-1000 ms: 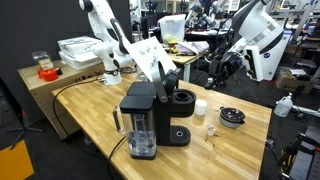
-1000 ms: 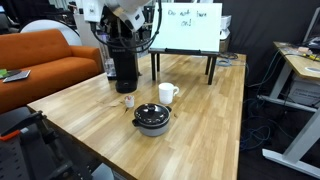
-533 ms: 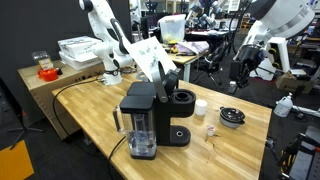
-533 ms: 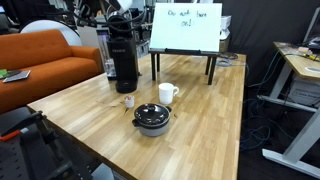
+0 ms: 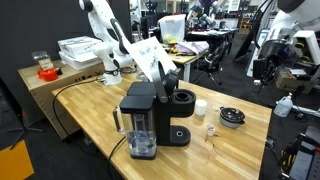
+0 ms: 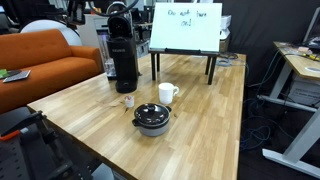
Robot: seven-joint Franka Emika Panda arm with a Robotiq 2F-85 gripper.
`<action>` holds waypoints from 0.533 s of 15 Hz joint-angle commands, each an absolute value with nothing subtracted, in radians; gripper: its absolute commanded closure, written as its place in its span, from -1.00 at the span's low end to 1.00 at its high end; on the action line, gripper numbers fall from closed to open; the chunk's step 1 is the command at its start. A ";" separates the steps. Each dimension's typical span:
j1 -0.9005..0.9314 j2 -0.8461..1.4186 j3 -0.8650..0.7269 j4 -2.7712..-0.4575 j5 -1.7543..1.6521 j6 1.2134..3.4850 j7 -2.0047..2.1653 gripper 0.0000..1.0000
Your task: Open the water reservoir lid on the Keurig machine
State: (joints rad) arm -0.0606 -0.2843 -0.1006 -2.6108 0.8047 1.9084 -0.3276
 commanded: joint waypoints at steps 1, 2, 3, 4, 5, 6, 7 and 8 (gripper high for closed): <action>-0.093 -0.414 -0.114 -2.687 0.781 1.892 -0.262 1.00; -0.105 -0.445 -0.117 -2.703 0.759 1.895 -0.239 1.00; -0.120 -0.482 -0.123 -2.721 0.737 1.897 -0.216 1.00; -0.133 -0.510 -0.130 -2.733 0.723 1.893 -0.197 0.81; -0.145 -0.540 -0.142 -2.746 0.729 1.886 -0.175 0.45; -0.154 -0.563 -0.156 -2.759 0.759 1.876 -0.141 0.34; -0.133 -0.509 -0.147 -2.727 0.740 1.890 -0.191 0.19; -0.138 -0.530 -0.152 -2.735 0.739 1.887 -0.183 0.52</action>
State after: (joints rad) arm -0.1374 -0.5297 -0.1513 -2.7369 0.7411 1.8902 -0.1842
